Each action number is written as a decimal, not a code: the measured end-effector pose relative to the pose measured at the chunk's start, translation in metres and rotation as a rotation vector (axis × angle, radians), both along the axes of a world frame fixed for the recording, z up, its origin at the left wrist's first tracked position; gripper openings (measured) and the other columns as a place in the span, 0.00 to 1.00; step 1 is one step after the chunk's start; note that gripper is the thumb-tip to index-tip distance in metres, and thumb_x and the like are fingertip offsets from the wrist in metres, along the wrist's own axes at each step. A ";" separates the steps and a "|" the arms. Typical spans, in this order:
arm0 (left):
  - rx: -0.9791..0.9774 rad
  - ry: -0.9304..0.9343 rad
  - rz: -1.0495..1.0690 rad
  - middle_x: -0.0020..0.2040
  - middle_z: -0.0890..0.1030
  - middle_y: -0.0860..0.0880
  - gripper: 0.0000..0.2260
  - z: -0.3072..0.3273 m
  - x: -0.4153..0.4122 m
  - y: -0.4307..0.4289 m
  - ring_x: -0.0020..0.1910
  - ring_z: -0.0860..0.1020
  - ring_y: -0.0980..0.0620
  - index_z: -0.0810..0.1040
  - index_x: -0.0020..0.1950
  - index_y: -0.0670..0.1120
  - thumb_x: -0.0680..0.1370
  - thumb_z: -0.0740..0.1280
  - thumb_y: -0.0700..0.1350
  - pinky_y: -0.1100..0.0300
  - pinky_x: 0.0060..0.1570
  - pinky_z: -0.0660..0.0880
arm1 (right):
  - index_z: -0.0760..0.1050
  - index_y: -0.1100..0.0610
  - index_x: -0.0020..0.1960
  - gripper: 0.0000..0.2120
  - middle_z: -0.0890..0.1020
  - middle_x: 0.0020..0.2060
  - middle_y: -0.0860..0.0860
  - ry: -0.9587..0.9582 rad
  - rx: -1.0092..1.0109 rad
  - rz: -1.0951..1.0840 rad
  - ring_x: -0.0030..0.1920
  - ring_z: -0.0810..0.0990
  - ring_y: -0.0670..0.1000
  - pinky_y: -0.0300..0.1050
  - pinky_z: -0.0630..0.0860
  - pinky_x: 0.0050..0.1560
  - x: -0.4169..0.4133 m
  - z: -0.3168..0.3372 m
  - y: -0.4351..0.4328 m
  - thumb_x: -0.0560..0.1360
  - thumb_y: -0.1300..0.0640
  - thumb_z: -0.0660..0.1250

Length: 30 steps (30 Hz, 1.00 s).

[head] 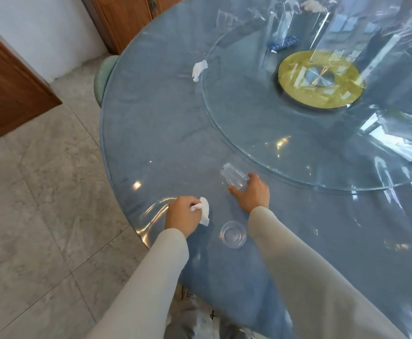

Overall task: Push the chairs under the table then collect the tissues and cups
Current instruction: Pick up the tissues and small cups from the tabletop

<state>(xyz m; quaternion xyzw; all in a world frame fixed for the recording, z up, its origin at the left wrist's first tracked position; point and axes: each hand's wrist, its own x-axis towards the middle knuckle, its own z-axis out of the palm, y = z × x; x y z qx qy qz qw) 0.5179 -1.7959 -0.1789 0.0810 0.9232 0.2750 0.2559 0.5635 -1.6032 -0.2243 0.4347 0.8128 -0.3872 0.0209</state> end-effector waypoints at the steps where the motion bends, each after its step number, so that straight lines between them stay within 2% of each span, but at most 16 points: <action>1: -0.002 -0.003 0.004 0.45 0.85 0.43 0.09 0.002 0.000 0.000 0.41 0.78 0.47 0.85 0.49 0.42 0.78 0.65 0.38 0.65 0.35 0.68 | 0.69 0.58 0.70 0.36 0.79 0.62 0.57 0.012 0.007 0.005 0.62 0.76 0.59 0.50 0.71 0.59 0.002 0.004 0.002 0.70 0.42 0.75; 4: -0.003 -0.006 0.010 0.47 0.84 0.44 0.08 0.010 0.002 0.004 0.42 0.77 0.47 0.85 0.50 0.43 0.78 0.65 0.39 0.65 0.39 0.69 | 0.71 0.57 0.67 0.36 0.79 0.60 0.55 0.059 -0.010 0.005 0.61 0.76 0.58 0.48 0.72 0.58 0.009 0.018 0.005 0.67 0.40 0.77; 7: -0.005 0.005 0.007 0.50 0.84 0.44 0.08 0.019 0.005 0.008 0.43 0.77 0.47 0.84 0.53 0.42 0.79 0.66 0.41 0.62 0.43 0.71 | 0.71 0.53 0.65 0.35 0.80 0.58 0.50 0.165 -0.097 0.003 0.60 0.77 0.53 0.44 0.73 0.58 0.017 0.038 0.004 0.64 0.41 0.79; 12: 0.035 0.022 0.026 0.52 0.84 0.42 0.09 0.034 0.017 0.008 0.48 0.80 0.44 0.83 0.56 0.41 0.79 0.66 0.41 0.56 0.50 0.78 | 0.75 0.49 0.64 0.34 0.79 0.52 0.46 0.223 -0.053 0.236 0.49 0.80 0.46 0.41 0.77 0.54 0.044 0.079 0.000 0.62 0.40 0.80; 14: 0.047 0.026 0.048 0.53 0.84 0.42 0.09 0.038 0.022 0.004 0.51 0.81 0.42 0.84 0.56 0.41 0.79 0.67 0.41 0.54 0.54 0.79 | 0.76 0.49 0.65 0.35 0.80 0.52 0.46 0.203 -0.002 0.356 0.47 0.80 0.45 0.41 0.78 0.53 0.058 0.093 -0.001 0.62 0.38 0.80; 17: 0.040 0.033 0.076 0.54 0.84 0.42 0.09 0.038 0.029 -0.004 0.51 0.81 0.42 0.84 0.56 0.42 0.79 0.66 0.40 0.55 0.54 0.78 | 0.75 0.50 0.68 0.38 0.81 0.54 0.48 0.146 0.073 0.519 0.50 0.81 0.47 0.44 0.78 0.55 0.075 0.101 -0.008 0.63 0.36 0.78; 21: 0.029 0.050 0.104 0.49 0.84 0.42 0.09 0.037 0.039 -0.014 0.43 0.77 0.45 0.85 0.50 0.41 0.77 0.65 0.37 0.59 0.43 0.74 | 0.72 0.52 0.71 0.38 0.80 0.59 0.51 0.026 0.206 0.720 0.58 0.79 0.54 0.47 0.75 0.59 0.087 0.092 -0.023 0.66 0.37 0.75; 24: 0.028 0.049 0.110 0.46 0.84 0.42 0.10 0.037 0.045 -0.018 0.41 0.76 0.45 0.85 0.47 0.41 0.76 0.64 0.36 0.61 0.40 0.69 | 0.71 0.52 0.71 0.37 0.79 0.60 0.52 -0.059 0.243 0.786 0.60 0.78 0.57 0.49 0.74 0.58 0.089 0.076 -0.034 0.67 0.38 0.74; 30: 0.030 0.040 0.136 0.49 0.84 0.43 0.09 0.032 0.051 -0.025 0.47 0.80 0.43 0.85 0.50 0.42 0.77 0.65 0.39 0.59 0.46 0.75 | 0.71 0.50 0.70 0.33 0.79 0.60 0.52 -0.178 0.254 0.797 0.58 0.79 0.59 0.51 0.77 0.56 0.094 0.047 -0.046 0.70 0.38 0.73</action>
